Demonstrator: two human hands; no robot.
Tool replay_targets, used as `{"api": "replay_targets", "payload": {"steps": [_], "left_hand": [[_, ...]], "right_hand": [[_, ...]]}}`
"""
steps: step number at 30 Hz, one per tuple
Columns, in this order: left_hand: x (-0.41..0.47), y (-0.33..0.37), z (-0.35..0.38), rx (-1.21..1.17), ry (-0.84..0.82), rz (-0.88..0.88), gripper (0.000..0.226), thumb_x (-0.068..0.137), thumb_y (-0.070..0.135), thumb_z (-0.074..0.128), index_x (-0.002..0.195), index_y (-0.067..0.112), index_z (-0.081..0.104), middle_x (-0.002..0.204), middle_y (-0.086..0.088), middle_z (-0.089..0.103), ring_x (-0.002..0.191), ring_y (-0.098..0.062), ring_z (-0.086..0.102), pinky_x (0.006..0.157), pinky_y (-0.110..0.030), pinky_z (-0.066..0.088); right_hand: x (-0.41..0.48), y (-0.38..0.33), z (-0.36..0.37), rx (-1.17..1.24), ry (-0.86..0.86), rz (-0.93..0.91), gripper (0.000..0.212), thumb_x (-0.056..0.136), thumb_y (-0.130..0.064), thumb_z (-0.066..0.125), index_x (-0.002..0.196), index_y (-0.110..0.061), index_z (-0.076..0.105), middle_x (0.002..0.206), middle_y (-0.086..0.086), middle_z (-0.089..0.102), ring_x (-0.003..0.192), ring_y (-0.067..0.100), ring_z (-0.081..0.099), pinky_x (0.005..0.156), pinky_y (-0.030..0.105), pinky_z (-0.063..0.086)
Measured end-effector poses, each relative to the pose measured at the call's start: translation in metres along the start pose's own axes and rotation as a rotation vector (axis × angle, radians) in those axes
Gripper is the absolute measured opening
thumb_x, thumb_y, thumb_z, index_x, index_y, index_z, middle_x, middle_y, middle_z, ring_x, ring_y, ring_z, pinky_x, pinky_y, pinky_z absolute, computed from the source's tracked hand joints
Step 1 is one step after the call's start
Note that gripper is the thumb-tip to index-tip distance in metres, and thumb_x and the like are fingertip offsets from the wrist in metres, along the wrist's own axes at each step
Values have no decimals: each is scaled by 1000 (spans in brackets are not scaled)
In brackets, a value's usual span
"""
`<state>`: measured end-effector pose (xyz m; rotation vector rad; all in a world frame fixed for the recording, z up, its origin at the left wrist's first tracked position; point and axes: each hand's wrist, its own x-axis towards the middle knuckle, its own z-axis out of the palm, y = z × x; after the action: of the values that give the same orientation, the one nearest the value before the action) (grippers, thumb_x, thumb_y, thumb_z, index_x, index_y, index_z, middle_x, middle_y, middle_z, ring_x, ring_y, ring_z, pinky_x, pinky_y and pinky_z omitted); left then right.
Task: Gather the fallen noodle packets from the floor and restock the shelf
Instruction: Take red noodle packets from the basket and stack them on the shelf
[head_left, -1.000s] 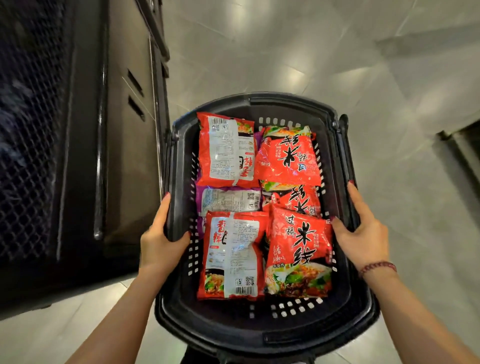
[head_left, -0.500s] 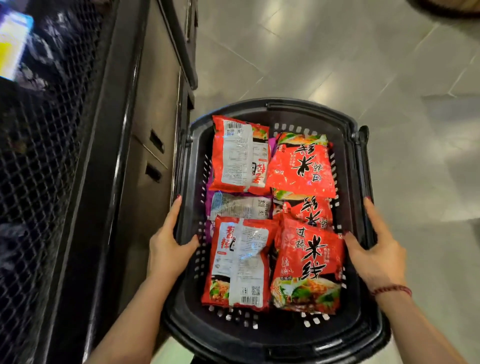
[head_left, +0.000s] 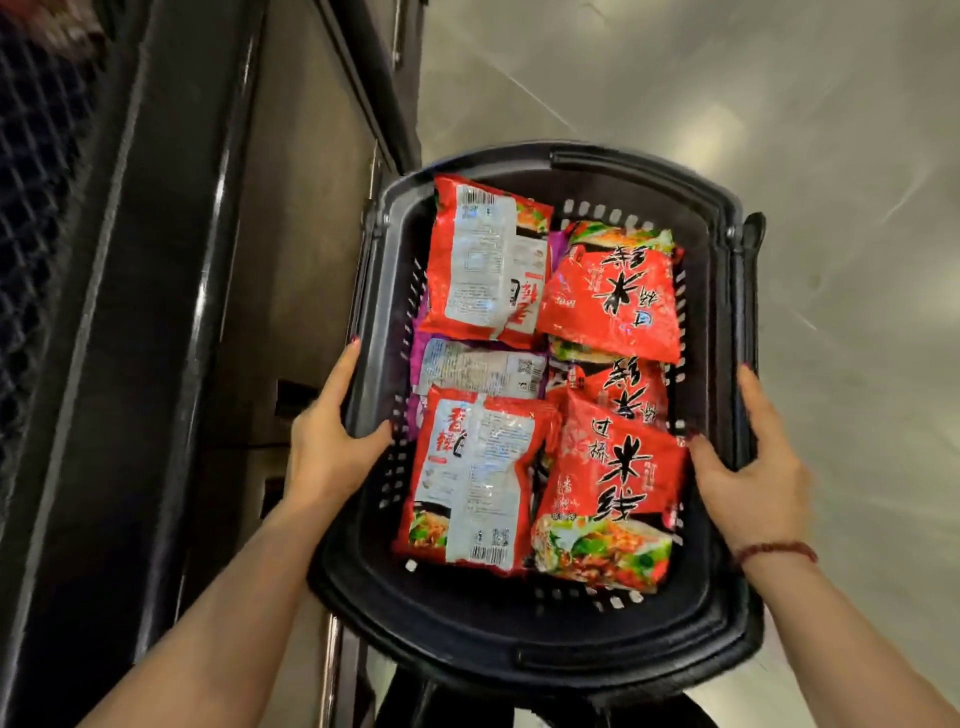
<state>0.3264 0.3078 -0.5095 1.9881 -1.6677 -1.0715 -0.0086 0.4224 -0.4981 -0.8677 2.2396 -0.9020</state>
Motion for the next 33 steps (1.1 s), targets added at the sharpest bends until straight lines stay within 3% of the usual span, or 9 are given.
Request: {"api": "replay_targets", "payload": {"steps": [3,6,11,14,18,20,26,30,33], "left_hand": [[57,2,-9,44,-5,1,92,78,21,80,149,47,28,120,7,61,104,-4,57,92,-18,41],[103,1,-13,122,1,-11,95,78,22,79,148,51,23,116,-2,64,101,-15,62,91,-27,47],[146,-5,-3,203,89,-48,90,82,22,75,149,48,21,109,-12,63,103,-27,60,90,-34,47],[155,-3,7,267,129,-64,86,86,19,69,151,46,19,97,-9,54,101,-30,57,89,-37,45],[179,-10,17,305,174,-107,84,89,18,67,152,43,18,108,-17,58,104,-35,56,93,-41,43],[188,-12,23,373,174,-123,84,90,21,66,153,42,16,110,-19,58,102,-36,57,91,-44,44],[203,-29,44,442,190,-160,82,89,28,66,154,39,16,106,-21,59,94,-38,60,83,-45,47],[207,-28,48,487,189,-209,78,92,35,60,154,39,12,119,-17,56,101,-35,59,86,-45,46],[204,-28,50,503,188,-217,78,92,35,58,154,40,10,126,-12,52,99,-32,59,85,-43,48]], "right_hand": [[35,-16,35,72,-4,1,72,86,-6,65,144,-38,38,138,-19,45,121,-7,45,100,7,32],[59,-28,65,52,32,19,70,85,-11,67,143,-39,39,133,-29,41,116,-12,44,100,18,35],[103,-27,107,69,44,4,69,85,-7,67,143,-34,41,126,-35,41,78,-36,43,73,-7,34],[123,-30,122,53,41,-65,69,85,-6,68,144,-30,42,136,-19,43,98,-36,39,87,-7,31],[154,-30,145,52,-11,-106,69,85,-3,67,144,-27,42,141,-16,44,121,-20,39,104,5,30],[166,-28,157,71,1,-81,68,85,-3,67,143,-28,43,135,-24,46,118,-17,43,106,13,34],[187,-14,176,101,-19,-132,64,84,2,66,142,-13,44,129,-30,43,117,-23,41,101,5,34],[190,-10,175,70,-36,-162,65,86,-1,65,144,-17,42,135,-32,42,123,-18,41,105,11,34],[189,-12,174,16,-55,-153,67,87,-7,64,145,-25,37,126,-49,39,110,-29,40,96,5,34]]}}
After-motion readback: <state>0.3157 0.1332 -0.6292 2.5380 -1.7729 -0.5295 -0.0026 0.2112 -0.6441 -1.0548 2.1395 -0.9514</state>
